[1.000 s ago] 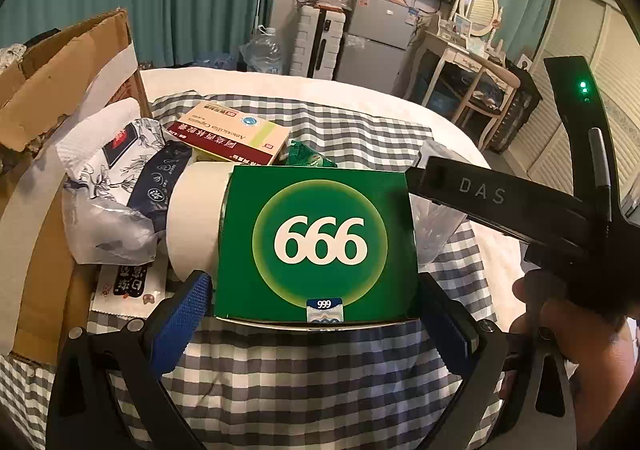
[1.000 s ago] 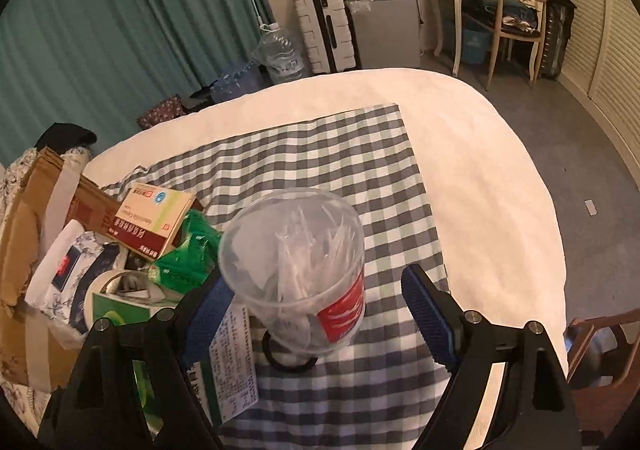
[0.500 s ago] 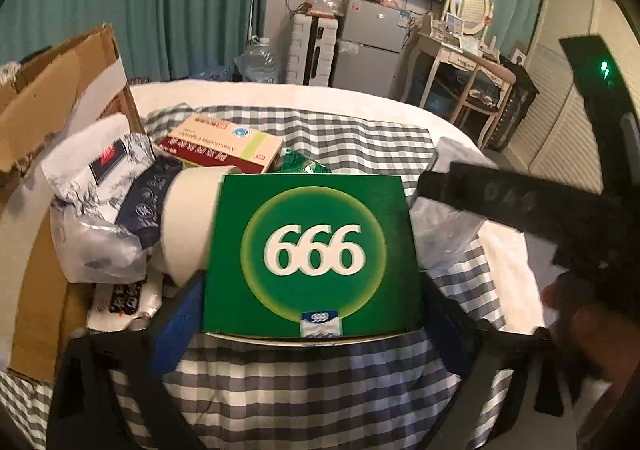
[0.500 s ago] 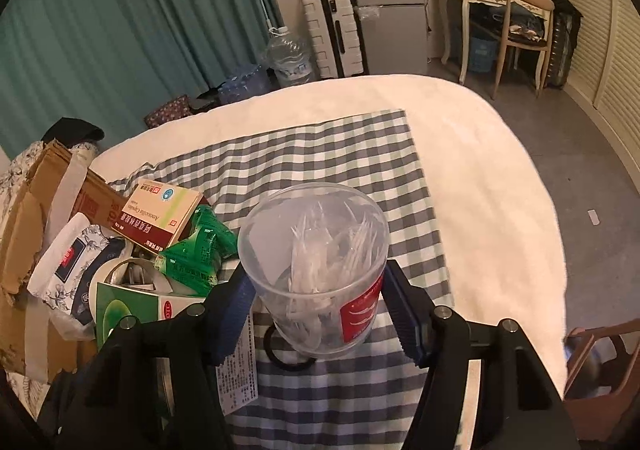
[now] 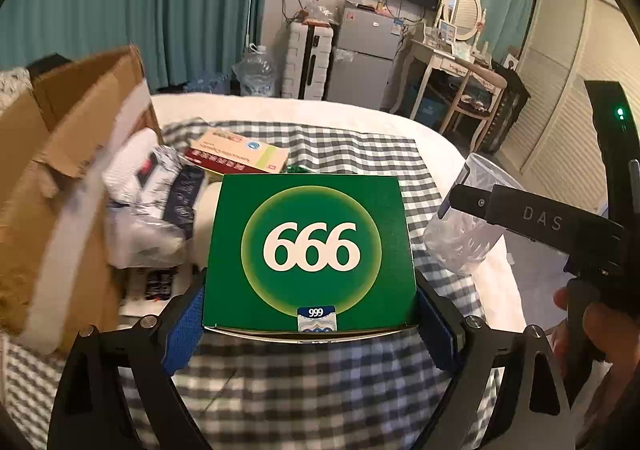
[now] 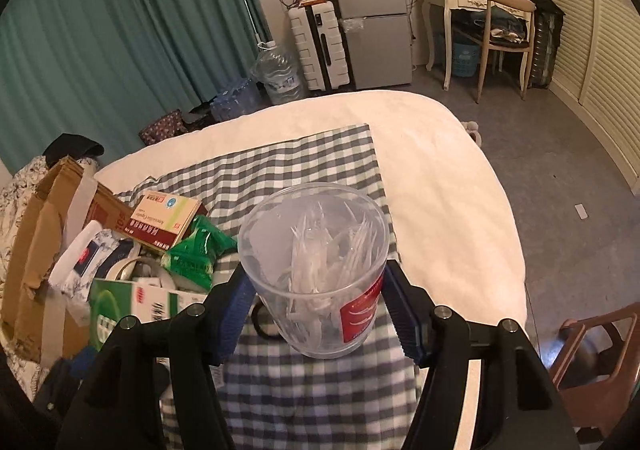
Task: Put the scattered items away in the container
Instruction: 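Grasp the green medicine box with left tool while right tool grasps the clear cup, then carry the green medicine box and cup into the cardboard box and release both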
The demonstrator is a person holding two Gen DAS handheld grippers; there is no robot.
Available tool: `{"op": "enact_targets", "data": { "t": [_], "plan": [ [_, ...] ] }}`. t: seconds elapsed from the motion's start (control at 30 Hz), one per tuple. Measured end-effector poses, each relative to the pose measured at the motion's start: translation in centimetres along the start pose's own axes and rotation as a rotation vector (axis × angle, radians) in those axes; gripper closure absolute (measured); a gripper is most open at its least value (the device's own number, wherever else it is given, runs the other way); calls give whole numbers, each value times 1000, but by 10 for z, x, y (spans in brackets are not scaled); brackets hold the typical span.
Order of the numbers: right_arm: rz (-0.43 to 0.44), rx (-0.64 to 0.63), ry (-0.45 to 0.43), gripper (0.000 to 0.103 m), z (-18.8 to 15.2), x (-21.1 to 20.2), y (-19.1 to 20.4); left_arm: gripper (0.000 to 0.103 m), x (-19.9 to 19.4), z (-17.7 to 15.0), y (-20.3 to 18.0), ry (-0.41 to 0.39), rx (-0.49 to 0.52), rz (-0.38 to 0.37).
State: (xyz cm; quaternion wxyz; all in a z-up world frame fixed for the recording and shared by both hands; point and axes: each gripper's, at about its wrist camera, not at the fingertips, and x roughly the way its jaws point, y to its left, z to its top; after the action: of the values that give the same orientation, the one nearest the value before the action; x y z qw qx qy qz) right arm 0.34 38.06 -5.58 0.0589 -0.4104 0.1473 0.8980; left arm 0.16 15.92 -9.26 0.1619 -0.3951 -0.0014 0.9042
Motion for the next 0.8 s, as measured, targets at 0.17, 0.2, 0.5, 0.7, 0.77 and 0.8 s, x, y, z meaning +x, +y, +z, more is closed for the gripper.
{"op": "enact_targets", "data": {
  "t": [0.17,0.2,0.5,0.7,0.77,0.8],
  "plan": [
    [7,-36,-33,40,-3,-27,9,10,-30,-2,-4,-36,46,30],
    [9,-46,-45,40,-3,-35,11,10,-37,-1,-5,-46,51,44],
    [26,-71,-107,40,2,-70,29,10,-76,7,16,-63,1,69],
    [35,-109,-134,40,2,-85,50,10,-104,27,41,-107,-21,99],
    [42,-127,-144,40,4,-90,62,10,-114,34,50,-129,-33,111],
    [48,-142,-147,40,5,-92,70,10,-118,39,54,-142,-34,112]
  ]
}}
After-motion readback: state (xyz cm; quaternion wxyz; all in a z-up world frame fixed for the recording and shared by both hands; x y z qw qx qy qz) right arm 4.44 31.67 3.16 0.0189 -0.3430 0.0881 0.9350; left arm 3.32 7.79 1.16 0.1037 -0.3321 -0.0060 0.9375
